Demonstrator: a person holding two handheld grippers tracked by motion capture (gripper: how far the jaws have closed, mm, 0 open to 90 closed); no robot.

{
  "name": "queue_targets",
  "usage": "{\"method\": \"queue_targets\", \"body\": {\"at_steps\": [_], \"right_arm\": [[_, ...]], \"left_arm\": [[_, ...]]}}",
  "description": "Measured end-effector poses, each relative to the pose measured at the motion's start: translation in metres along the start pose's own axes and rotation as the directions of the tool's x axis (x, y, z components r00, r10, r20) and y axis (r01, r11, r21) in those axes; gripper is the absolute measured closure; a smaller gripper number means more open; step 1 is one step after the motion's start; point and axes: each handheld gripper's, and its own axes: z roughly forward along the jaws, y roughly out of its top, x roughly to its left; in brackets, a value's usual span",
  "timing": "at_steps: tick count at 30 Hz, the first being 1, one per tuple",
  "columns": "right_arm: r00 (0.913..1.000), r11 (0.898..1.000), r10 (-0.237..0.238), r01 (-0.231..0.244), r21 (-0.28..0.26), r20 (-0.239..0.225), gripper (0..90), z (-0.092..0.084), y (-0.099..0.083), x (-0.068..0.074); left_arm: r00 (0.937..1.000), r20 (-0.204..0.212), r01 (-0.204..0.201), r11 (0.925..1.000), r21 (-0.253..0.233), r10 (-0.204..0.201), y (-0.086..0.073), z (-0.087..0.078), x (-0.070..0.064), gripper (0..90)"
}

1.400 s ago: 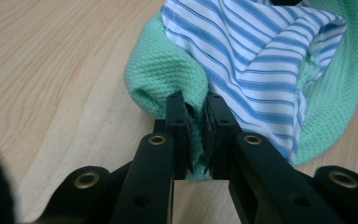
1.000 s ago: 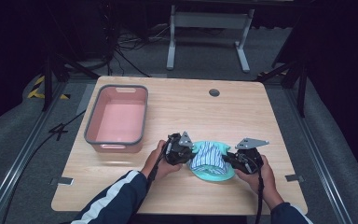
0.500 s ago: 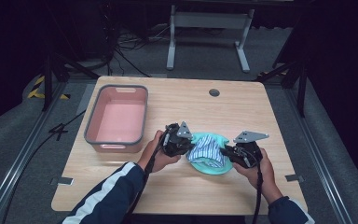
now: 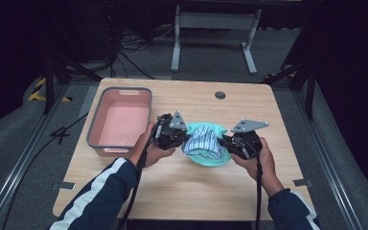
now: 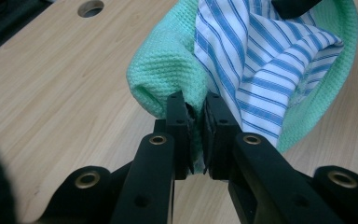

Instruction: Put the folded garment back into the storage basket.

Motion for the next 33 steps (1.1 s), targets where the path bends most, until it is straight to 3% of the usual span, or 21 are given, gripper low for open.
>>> {"method": "queue_targets", "body": {"at_steps": [21,33], "right_arm": [[0.9965,0.998,-0.065,0.064,-0.028,-0.053,81.3,0.031,0.057,0.023],[0.9910,0.994,-0.095,0.089,-0.064,-0.095,81.3,0.052,0.090,0.041]], "left_arm": [[0.9951,-0.082,0.056,0.9984,0.008,-0.055,-0.021,-0.043,0.032,82.3],[0.9832,-0.155,0.098,0.9951,0.004,-0.097,-0.036,-0.078,0.055,82.3]]}}
